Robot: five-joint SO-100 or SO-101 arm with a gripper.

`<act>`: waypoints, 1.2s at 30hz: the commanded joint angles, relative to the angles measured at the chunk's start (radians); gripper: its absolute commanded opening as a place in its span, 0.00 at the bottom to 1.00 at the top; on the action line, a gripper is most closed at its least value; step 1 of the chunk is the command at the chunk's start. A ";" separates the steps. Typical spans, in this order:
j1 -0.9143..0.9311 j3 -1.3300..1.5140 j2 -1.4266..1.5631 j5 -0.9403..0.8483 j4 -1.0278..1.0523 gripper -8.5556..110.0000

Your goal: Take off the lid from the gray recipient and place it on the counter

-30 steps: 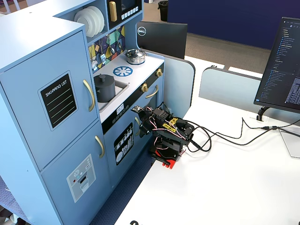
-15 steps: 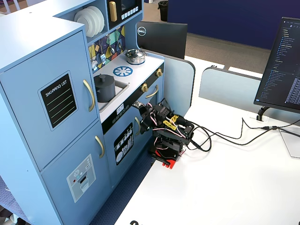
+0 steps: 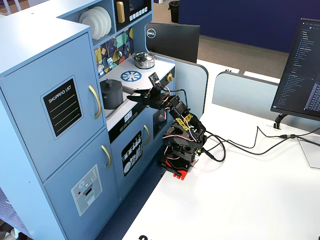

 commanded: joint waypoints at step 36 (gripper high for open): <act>0.014 -0.330 -0.672 0.014 -0.494 0.21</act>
